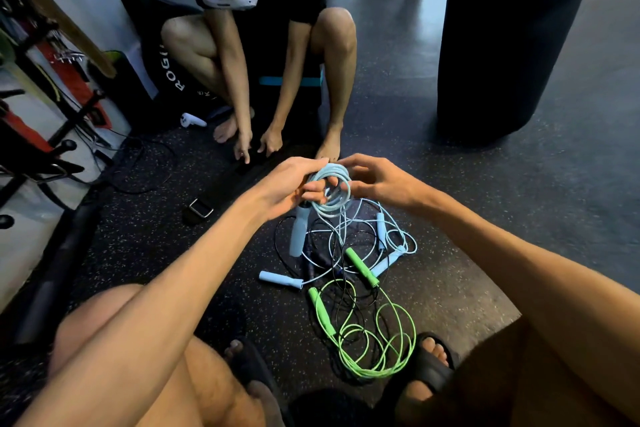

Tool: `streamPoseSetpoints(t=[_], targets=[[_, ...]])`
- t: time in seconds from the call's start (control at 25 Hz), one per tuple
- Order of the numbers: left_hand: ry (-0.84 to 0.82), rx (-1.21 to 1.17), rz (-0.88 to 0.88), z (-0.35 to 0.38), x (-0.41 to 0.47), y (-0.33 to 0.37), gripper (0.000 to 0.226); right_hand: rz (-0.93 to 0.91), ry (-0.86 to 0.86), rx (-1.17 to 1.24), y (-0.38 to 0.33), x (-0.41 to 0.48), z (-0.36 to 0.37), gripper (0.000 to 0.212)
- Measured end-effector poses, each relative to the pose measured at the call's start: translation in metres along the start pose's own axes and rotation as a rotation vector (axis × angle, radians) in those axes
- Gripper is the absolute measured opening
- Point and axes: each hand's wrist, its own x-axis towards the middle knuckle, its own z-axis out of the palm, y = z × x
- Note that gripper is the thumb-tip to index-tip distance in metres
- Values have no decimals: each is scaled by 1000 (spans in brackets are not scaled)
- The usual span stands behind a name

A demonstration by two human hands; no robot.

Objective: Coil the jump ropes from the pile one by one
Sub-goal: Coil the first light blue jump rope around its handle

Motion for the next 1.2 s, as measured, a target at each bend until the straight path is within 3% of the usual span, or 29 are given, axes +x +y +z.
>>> streamPoseSetpoints(t=[0.16,0.28,0.44,0.56,0.68,0.84,0.96,1.08,1.2], targets=[[-78,-74,-20,-6,-2,2,33,34,-87,160,-8,-6,-1,15],[-81,-133,10,-6,-1,2,32,86,-90,325,-13,-8,-1,25],[-3,-178,54,-4,1,2,34,198,-152,535,-14,-7,-4,56],[-24,-204,21,-2,1,3,34,194,-128,685,-11,-6,0,48],[-135,-231,-48,0,-3,3,35,177,-92,637,-12,-6,4,22],[-250,-148,-82,1,-7,5,46,151,-53,542,-18,-8,8,18],[-227,-142,-27,1,-5,7,45,124,-13,533,-21,-8,11,22],[-161,-179,-11,1,-5,9,38,138,-84,603,-22,-8,10,34],[-91,-182,-7,1,-4,7,34,121,-70,516,-21,-9,11,31]])
